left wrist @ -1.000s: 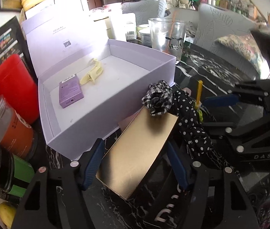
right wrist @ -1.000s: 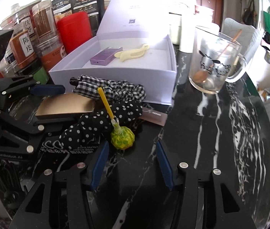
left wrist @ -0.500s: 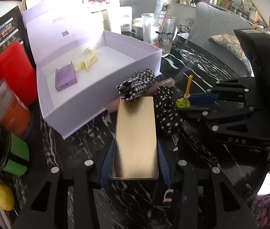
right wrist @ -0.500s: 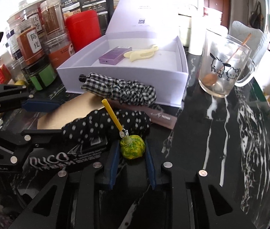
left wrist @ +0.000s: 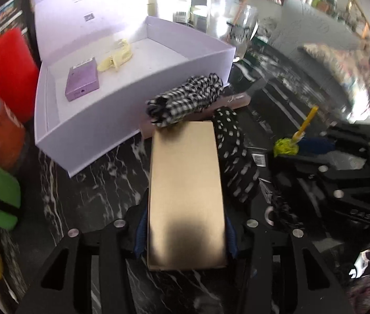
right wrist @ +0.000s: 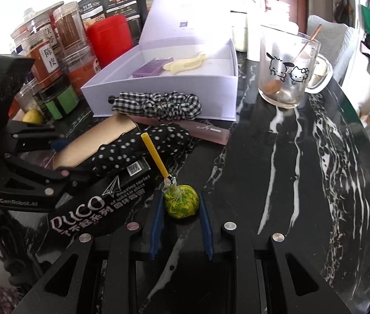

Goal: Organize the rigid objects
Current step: 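Grasp the gold rectangular box with the left tool while the right grasps the green ball toy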

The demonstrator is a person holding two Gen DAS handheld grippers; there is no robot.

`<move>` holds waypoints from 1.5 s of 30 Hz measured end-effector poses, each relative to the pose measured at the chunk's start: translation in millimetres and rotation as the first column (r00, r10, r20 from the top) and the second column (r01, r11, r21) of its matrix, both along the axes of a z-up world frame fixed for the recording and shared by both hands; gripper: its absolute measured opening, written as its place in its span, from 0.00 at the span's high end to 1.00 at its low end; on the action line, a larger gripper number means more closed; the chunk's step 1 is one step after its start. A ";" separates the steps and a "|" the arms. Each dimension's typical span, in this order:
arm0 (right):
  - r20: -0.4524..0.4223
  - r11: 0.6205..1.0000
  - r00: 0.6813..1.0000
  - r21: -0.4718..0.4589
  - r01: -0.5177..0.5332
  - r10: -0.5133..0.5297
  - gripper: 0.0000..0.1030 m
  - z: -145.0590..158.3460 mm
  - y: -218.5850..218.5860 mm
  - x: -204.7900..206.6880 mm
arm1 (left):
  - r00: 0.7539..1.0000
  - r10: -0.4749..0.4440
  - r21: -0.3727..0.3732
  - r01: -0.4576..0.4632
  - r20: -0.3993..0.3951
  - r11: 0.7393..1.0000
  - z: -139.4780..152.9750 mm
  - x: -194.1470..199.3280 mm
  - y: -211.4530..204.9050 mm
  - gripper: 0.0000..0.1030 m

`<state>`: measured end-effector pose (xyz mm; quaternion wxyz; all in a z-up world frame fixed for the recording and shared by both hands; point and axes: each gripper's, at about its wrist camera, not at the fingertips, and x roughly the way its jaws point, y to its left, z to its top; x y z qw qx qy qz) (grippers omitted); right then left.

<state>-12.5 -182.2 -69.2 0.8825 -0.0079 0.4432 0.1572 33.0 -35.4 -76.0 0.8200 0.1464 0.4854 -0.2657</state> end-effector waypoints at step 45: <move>0.071 1.000 0.997 0.001 0.031 -0.031 0.74 25.8 23.5 -27.3 | 0.990 0.133 -0.119 -0.127 0.045 0.985 30.8 -33.5 48.6 0.57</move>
